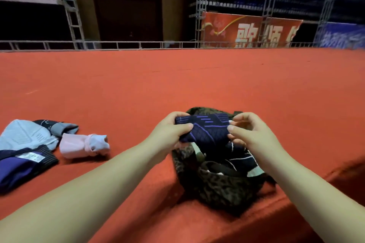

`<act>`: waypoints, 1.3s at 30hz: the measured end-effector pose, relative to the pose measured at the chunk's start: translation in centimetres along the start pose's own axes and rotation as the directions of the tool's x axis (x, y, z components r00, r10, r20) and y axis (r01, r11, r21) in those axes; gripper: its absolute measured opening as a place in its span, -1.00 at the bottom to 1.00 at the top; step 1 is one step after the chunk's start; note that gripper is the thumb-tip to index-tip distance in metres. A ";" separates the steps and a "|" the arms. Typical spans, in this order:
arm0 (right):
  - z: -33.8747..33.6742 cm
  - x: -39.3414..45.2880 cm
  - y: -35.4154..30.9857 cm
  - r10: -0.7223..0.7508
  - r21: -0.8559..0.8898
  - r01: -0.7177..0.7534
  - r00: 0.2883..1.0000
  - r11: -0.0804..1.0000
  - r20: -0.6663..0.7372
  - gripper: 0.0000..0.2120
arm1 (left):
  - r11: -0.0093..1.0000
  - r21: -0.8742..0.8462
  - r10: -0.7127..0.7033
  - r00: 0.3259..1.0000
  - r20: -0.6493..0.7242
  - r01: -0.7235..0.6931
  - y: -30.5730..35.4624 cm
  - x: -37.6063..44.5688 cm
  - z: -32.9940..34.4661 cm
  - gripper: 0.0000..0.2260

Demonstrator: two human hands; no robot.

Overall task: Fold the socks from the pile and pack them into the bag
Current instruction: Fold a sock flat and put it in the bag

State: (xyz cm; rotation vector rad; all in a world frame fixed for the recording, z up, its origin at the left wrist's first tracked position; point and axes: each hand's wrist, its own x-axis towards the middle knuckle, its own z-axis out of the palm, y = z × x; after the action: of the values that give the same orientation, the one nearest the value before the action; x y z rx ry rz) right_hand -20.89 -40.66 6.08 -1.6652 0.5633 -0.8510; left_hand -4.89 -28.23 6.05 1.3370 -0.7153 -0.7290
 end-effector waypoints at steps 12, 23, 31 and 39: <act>-5.3 5.4 -2.0 0.241 0.223 -0.248 0.969 0.943 0.056 -0.77 | 0.963 -0.034 0.269 0.956 0.119 -0.266 3.6 5.8 6.5 -0.84; -4.3 6.7 2.3 0.187 0.014 -0.187 0.968 0.982 -0.167 -0.79 | 0.934 0.339 -0.162 0.980 0.118 0.114 -1.9 6.5 4.7 -0.85; -3.6 7.4 3.8 0.018 -0.507 -0.061 0.996 0.860 -0.088 -0.86 | 0.739 0.674 -0.043 0.998 0.043 0.003 -2.3 6.8 4.4 -0.82; -3.1 7.9 5.5 0.058 -0.758 -0.093 0.996 0.645 -0.073 -0.87 | 0.447 0.892 -0.242 0.969 0.051 0.065 -2.9 6.4 3.3 -0.61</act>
State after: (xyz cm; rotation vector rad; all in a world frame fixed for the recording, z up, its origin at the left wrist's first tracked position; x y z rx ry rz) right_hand -18.02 -49.81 3.06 -2.3696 1.1310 -0.6047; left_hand -3.91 -35.61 3.77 2.3685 -1.2259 -0.6160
